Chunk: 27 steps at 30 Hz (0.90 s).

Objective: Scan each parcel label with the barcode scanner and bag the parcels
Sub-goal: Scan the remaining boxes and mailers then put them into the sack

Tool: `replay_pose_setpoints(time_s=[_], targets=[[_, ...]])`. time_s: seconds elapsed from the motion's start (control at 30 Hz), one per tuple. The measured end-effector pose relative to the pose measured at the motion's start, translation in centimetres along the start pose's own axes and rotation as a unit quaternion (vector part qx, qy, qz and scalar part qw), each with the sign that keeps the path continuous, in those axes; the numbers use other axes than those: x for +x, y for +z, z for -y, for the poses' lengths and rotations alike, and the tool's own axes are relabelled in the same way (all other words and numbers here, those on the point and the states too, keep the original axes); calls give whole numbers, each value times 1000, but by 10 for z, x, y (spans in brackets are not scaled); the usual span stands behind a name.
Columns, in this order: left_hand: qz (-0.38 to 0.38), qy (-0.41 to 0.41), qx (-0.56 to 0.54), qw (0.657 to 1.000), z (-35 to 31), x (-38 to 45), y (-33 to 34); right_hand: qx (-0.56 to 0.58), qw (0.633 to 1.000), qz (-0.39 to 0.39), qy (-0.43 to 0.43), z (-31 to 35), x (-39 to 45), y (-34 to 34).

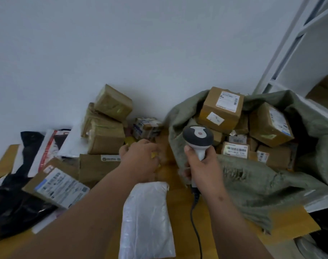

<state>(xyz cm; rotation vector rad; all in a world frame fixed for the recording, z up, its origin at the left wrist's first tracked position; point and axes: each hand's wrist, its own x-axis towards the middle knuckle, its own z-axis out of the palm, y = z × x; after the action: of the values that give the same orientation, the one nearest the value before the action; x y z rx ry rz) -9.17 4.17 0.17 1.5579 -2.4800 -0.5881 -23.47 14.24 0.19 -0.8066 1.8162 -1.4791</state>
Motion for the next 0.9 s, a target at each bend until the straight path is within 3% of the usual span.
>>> replay_pose_setpoints(time_s=[0.2,0.47,0.67,0.9], targets=[[-19,-90,-23,996,80,-36,-10,-24,999,41,19,-9,-23,79],[-16,-211,10,977,167,-64,-22,21,988,107,111,-25,-47,153],[12,-222,35,974,176,-59,-18,-7,986,112,120,-27,-37,165],[2,-227,-6,974,166,-15,-27,7,982,107,153,-18,11,174]])
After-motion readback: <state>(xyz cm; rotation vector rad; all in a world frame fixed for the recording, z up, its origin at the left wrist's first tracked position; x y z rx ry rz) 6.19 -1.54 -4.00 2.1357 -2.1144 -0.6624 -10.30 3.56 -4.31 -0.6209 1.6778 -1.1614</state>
